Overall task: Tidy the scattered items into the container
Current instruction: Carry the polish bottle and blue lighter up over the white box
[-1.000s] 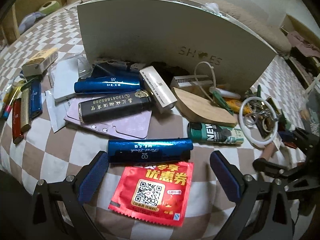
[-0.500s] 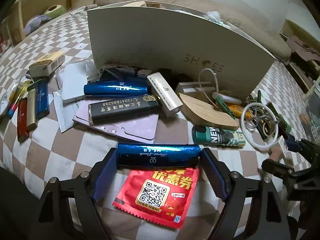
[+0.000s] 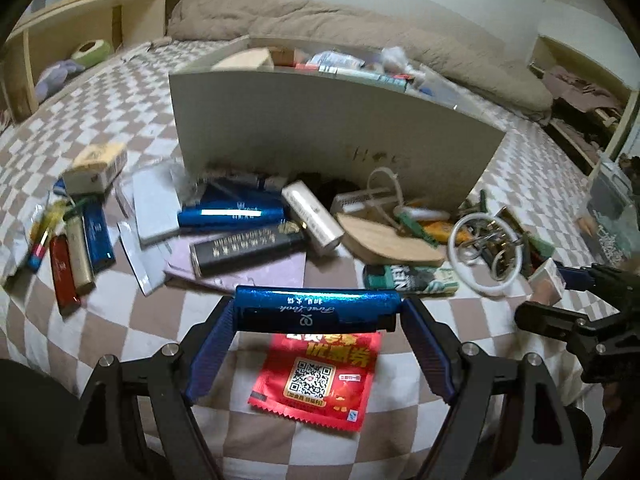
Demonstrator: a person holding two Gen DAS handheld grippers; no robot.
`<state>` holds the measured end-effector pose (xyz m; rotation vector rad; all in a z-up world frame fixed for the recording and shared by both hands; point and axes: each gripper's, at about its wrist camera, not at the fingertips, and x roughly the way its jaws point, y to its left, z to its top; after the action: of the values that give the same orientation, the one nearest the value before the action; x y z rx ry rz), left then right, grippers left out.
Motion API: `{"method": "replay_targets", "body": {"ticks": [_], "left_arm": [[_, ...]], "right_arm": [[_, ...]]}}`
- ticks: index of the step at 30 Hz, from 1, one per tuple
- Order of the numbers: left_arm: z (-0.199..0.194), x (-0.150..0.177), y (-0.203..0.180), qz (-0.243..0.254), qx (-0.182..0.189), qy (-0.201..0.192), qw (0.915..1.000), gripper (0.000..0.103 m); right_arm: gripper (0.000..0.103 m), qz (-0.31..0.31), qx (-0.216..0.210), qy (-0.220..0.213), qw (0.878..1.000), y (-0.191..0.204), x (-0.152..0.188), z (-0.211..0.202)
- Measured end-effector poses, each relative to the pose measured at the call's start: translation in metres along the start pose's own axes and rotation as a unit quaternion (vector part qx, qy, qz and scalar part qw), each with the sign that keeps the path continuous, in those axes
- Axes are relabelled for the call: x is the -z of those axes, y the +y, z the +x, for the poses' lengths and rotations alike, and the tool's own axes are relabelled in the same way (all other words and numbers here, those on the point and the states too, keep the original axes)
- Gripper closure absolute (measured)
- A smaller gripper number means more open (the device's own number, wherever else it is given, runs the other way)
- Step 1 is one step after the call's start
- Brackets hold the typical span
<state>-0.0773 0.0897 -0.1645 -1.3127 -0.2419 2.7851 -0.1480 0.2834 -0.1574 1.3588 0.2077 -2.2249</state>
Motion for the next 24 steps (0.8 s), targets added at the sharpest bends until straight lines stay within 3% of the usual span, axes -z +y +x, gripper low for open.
{"method": "replay_targets", "body": {"ticks": [9, 17, 24], "left_arm": [[-0.042, -0.028, 0.011, 0.004, 0.035, -0.038, 0.9987, 0.02], [-0.088, -0.066, 0.019, 0.014, 0.064, -0.069, 0.9954, 0.02], [-0.12, -0.106, 0.023, 0.026, 0.086, -0.099, 0.991, 0.02]], "right_arm": [[0.016, 0.036, -0.006, -0.062, 0.997, 0.027, -0.02, -0.042], [0.016, 0.05, -0.002, -0.13, 0.99, 0.058, -0.05, -0.097], [0.016, 0.055, 0.004, -0.163, 0.985, 0.074, -0.075, -0.128]]}}
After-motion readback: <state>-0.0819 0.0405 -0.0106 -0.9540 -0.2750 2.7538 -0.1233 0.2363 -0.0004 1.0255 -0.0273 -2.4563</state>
